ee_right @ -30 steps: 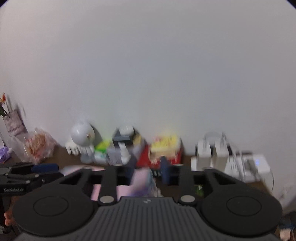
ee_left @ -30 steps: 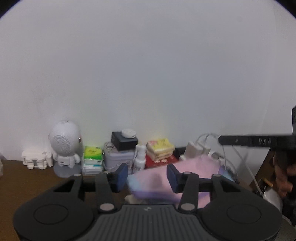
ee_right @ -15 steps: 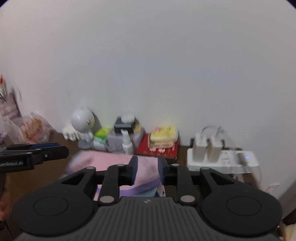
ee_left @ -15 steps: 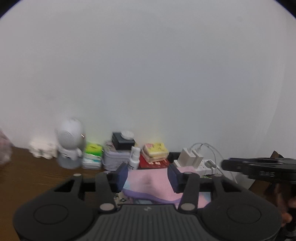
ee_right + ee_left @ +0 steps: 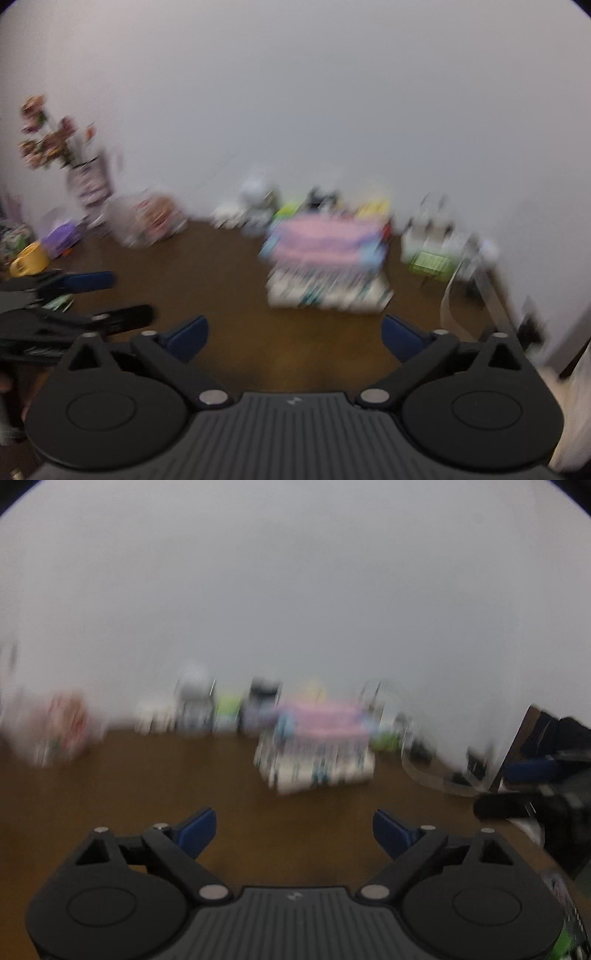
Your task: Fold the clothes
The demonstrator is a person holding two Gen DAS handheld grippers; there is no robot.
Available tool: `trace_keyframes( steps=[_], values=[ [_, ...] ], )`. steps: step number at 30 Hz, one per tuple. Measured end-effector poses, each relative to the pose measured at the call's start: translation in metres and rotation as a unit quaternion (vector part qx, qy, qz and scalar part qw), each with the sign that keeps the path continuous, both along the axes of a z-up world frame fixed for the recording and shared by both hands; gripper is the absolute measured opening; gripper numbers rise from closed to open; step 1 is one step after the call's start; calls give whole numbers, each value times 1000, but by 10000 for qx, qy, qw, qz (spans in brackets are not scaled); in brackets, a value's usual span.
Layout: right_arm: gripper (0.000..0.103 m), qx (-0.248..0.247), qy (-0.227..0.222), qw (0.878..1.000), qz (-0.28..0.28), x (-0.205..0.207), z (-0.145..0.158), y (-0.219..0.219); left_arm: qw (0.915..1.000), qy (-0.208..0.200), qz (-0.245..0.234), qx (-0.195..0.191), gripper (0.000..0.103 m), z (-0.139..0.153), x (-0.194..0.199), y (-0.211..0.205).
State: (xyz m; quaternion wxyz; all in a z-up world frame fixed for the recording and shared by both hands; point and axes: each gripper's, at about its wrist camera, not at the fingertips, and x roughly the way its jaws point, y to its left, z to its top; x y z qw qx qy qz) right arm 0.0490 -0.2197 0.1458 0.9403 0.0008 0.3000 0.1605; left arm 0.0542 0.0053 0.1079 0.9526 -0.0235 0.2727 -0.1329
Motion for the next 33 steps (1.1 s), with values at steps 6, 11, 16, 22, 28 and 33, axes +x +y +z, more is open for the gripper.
trace_keyframes(
  steps=[6,11,16,22,28,33],
  values=[
    [102,-20,73,9994,-346,-48,-75,28,9968,248,734,178,92,-58,-37,5],
    [102,-11,305,9970,-705,-64,-117,22,9951,363,836,384,92,-80,-60,8],
    [102,5,432,9946,-943,-62,-136,14,9944,504,859,365,92,-91,-59,7],
    [103,-236,460,9935,-1011,-57,-145,18,9938,686,769,428,92,-103,-56,7],
    [103,-497,369,9932,-985,-58,-146,25,9937,611,652,681,98,-107,-59,-1],
    [103,-532,341,9933,-972,-60,-147,28,9924,648,692,779,103,-108,-60,-4]
  ],
)
